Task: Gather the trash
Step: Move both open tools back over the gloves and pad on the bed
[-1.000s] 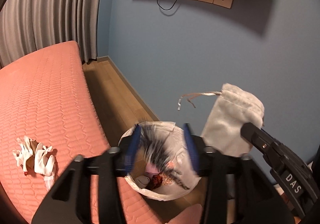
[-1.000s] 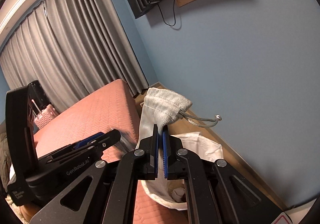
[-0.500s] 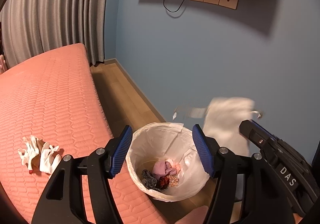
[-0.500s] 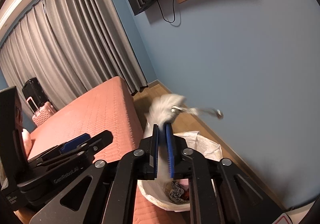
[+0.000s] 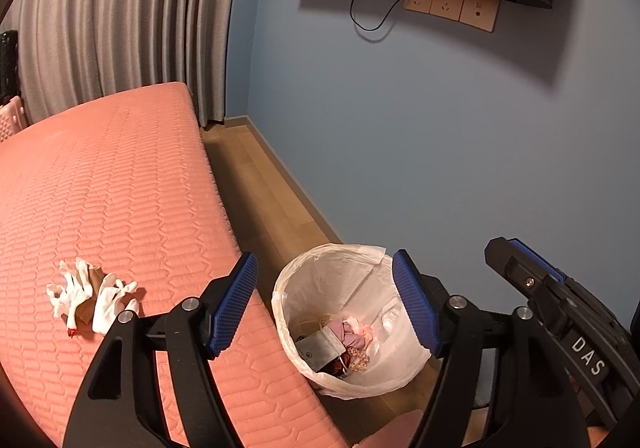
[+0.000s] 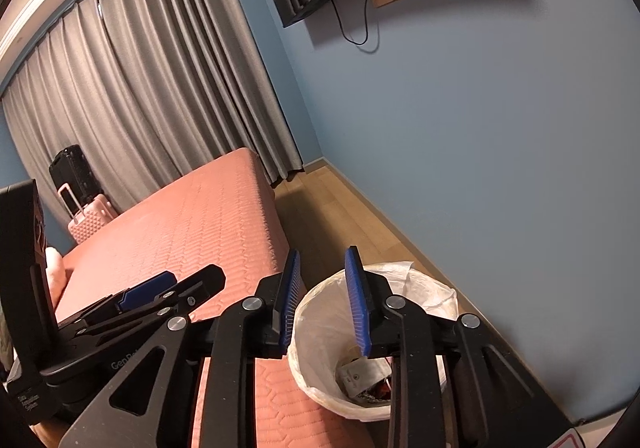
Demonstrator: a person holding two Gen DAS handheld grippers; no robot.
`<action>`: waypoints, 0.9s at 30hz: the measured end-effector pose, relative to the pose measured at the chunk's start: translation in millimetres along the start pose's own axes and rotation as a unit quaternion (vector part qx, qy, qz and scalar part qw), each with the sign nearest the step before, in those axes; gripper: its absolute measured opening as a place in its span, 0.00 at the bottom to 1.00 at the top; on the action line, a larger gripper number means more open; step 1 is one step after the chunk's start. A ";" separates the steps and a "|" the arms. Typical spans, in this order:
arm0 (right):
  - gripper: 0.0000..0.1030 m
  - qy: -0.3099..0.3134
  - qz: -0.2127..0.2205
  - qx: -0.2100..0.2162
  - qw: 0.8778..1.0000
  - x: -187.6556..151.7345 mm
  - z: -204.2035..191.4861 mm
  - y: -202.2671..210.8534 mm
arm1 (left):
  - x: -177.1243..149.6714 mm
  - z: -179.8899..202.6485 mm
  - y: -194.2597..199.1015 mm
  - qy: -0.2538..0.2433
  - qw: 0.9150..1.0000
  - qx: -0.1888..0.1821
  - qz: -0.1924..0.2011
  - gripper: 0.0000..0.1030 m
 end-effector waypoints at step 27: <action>0.35 0.065 -0.041 0.039 0.996 -38.0 -92.1 -19.5 | -35.1 -100.2 28.2 0.092 0.995 0.033 0.001 0.69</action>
Point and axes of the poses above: each gripper's, at about its wrist camera, not at the fingertips, and y roughly against the way its jaws point, z to its right, x to its top, the point moved 10 cm from there along -y, roughly the way its jaws point, and after that the axes turned 7 degrees about -z, right-handed, at the moved point
